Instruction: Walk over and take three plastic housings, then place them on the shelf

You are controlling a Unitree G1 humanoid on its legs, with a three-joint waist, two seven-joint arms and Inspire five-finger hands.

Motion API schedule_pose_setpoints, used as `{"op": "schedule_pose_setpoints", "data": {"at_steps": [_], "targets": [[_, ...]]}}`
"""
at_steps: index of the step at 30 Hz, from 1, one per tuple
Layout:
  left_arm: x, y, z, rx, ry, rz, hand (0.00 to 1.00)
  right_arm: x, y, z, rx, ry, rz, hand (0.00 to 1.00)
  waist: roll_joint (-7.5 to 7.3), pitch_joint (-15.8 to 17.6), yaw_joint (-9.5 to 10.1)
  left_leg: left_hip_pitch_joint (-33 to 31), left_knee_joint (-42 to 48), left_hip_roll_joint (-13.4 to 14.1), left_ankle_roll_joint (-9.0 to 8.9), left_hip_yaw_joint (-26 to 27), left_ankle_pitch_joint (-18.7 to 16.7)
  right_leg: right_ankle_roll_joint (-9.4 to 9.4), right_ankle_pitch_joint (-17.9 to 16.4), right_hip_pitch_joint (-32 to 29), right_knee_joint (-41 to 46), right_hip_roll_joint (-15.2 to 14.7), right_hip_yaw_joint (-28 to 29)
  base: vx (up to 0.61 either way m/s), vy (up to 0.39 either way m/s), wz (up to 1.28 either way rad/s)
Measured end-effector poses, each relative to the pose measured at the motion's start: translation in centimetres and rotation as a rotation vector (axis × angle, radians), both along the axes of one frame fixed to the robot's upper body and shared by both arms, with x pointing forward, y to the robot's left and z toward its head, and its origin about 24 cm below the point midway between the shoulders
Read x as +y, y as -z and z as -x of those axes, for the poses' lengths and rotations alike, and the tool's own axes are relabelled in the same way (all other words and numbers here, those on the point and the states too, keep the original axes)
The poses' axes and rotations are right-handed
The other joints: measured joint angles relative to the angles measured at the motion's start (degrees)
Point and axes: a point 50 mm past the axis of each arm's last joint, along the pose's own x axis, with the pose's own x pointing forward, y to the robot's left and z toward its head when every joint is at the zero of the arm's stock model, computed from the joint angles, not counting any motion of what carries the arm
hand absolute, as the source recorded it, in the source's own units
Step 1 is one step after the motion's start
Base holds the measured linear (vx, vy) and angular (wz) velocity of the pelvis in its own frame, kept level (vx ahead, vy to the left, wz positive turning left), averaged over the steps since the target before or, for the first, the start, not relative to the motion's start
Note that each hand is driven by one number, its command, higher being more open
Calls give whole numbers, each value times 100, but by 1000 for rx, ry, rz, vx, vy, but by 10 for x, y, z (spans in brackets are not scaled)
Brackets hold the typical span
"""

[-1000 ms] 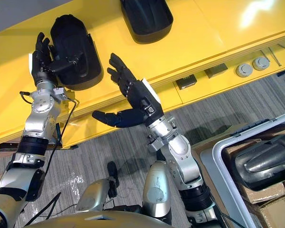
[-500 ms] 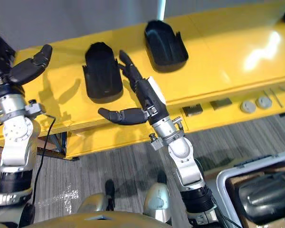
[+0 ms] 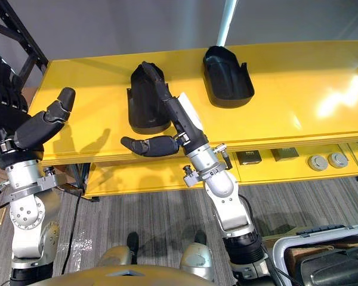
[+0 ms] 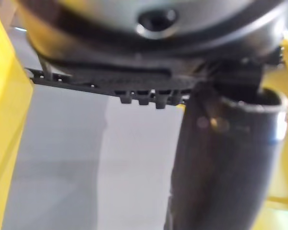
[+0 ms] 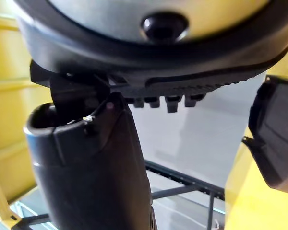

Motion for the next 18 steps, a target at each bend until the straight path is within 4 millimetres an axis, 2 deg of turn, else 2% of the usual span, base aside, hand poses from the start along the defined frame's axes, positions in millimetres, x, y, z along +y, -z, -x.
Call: {"op": "schedule_pose_setpoints", "data": {"at_steps": [5, 9, 15, 18], "targets": [[-2, 4, 5, -29, 19, 86, 100, 3, 2, 1, -67, 75, 107, 100, -95, 78, 39, -136, 172, 26, -19, -70, -79, -20, -12, -1, 19, 30, -29, -29, -7, 5], [-3, 7, 6, -19, 34, 108, 100, 4, 4, 0, -88, 107, 134, 100, -188, 350, 77, -223, 397, 43, -11, -84, -191, -102, -76, -17, 108, 38, -21, -52, 7, 1], [-6, 7, 7, -32, 30, 129, 100, 1, 18, -8, -93, 214, 221, 100, -202, 491, 165, -452, 699, 107, -42, -135, -298, -89, -65, -121, 175, 99, -43, -8, -3, 2], [-5, 6, 7, -41, 20, 138, 100, 2, 15, -14, -146, 270, 252, 100, -197, 615, 166, -462, 706, 109, -48, -145, -303, -118, -84, -147, 224, 99, -41, 3, -3, 1]]}}
